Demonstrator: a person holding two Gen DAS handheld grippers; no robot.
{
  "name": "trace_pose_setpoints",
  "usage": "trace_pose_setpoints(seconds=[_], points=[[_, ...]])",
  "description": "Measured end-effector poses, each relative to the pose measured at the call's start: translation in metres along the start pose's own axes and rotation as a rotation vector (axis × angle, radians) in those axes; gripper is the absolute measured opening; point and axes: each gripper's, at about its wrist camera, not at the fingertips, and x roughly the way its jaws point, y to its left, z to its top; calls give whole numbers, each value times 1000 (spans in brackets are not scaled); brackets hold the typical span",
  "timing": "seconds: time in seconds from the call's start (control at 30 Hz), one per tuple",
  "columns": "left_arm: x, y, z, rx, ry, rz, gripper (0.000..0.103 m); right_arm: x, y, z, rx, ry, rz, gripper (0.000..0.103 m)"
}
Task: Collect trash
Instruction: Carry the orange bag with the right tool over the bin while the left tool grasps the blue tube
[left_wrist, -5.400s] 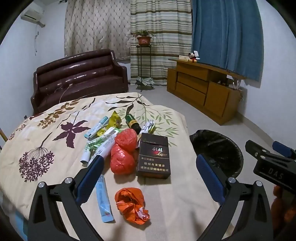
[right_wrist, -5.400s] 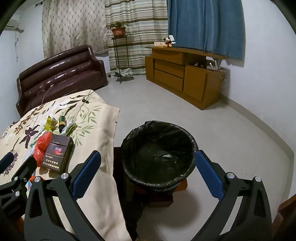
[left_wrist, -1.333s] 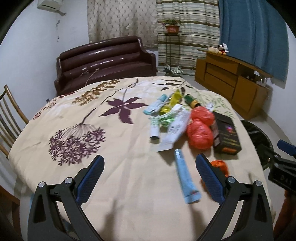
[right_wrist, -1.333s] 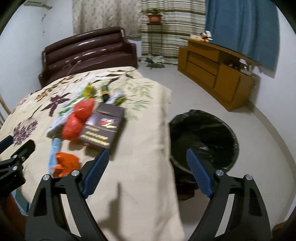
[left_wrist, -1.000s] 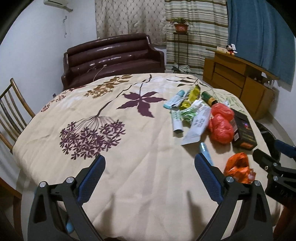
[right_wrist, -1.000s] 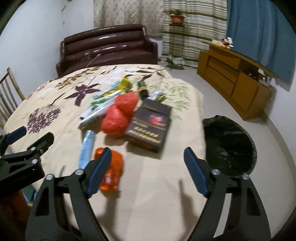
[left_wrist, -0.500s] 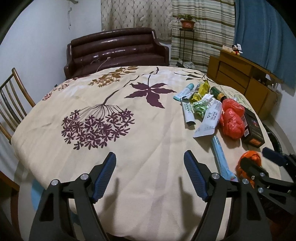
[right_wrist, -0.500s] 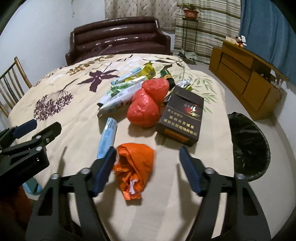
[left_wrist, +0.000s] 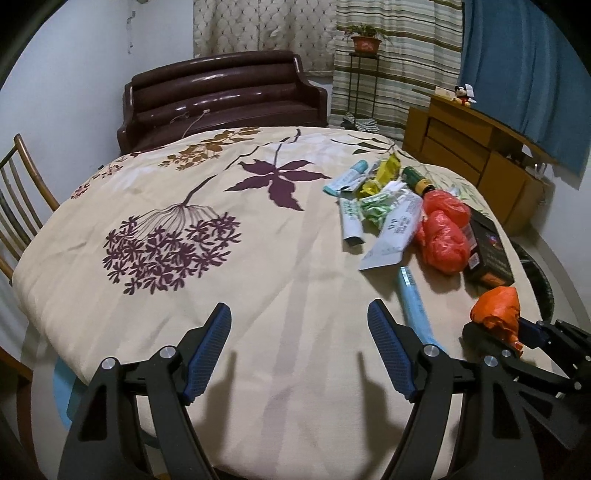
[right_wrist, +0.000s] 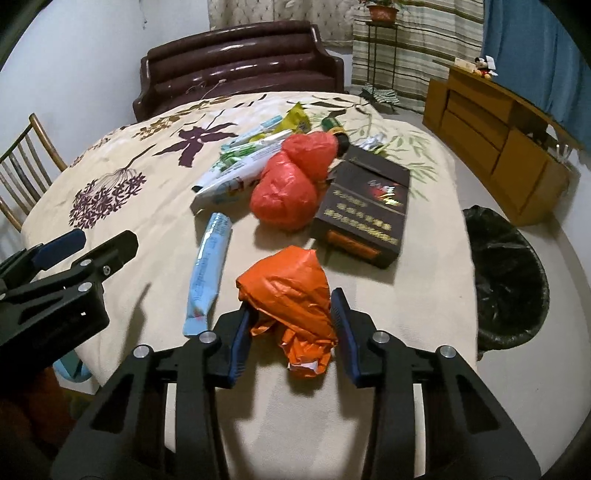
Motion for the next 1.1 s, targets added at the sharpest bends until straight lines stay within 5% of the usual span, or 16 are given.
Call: trace_pose_setpoints(seconds=[0.43,0.83,1.1], points=[[10,-58,1,67,33,-68,74,-24,-47,-3,70,-41,-48,39],[23,-71,-9,117,64,-100,19,-27,-73,-6,115,-48,-54,39],[1,-72,-8,130,15,-152,18,-32,-79,-4,127,-64,-68,39]])
